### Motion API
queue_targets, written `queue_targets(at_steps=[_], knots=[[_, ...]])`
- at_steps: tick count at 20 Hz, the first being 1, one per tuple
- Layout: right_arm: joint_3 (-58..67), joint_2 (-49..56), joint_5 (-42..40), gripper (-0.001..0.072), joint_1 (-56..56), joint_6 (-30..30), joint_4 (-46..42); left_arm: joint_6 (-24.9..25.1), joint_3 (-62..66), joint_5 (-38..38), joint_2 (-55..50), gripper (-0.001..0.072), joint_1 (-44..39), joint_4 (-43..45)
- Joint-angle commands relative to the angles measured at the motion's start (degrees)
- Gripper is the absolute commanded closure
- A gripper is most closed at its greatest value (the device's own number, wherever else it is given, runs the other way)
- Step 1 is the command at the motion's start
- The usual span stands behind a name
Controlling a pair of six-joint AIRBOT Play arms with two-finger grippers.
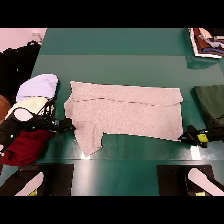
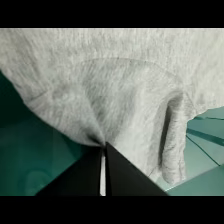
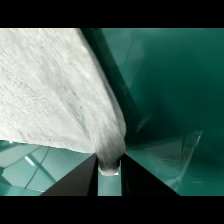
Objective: Fold the shirts.
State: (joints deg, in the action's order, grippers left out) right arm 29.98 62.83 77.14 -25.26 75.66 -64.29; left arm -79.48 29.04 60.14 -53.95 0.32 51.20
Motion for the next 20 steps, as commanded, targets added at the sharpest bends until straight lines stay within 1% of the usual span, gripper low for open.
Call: queue_targets(at_steps=[1,4,5,8,10,11,12,14,16,20], knots=[[1.92,1.60,0.09,0.0691,4.02,-0.31,-0.55,-2.12,1.18,3.61,1.03,0.0687,0.02,5.29],[5.60,-1.77,4.15,0.0701,6.25,-0.26,-4.70,-6.27,2.38,7.98,7.74,0.0688,0.02,11.08],[6.45,-3.87,5.86,0.0701,6.67,-0.24,-6.25,-6.27,2.38,10.69,10.23,0.0688,0.02,11.30],[7.58,-11.43,11.37,0.0702,6.78,-0.07,-8.90,-8.70,2.40,20.28,17.86,0.0687,0.02,11.19],[9.25,-15.89,13.09,0.0702,6.75,1.27,-9.31,-9.81,2.97,23.47,20.70,0.0687,0.02,10.47],[10.62,-17.14,12.55,0.0702,7.08,2.64,-8.87,-10.47,4.20,23.34,20.65,0.0687,0.02,10.08],[12.35,-17.66,11.37,0.0702,7.98,3.45,-8.68,-10.54,5.77,21.57,20.11,0.0687,0.02,9.99],[15.80,-15.98,9.51,0.0702,11.32,3.82,-8.72,-9.88,8.31,14.97,18.58,0.0687,0.02,10.01],[19.61,-10.71,7.37,0.0702,15.45,4.39,-8.87,-7.85,11.13,9.90,14.19,0.0687,0.02,10.01],[29.16,2.67,2.16,0.0702,19.54,6.67,-8.66,-4.00,17.64,0.85,0.44,0.0686,0.02,9.81]])
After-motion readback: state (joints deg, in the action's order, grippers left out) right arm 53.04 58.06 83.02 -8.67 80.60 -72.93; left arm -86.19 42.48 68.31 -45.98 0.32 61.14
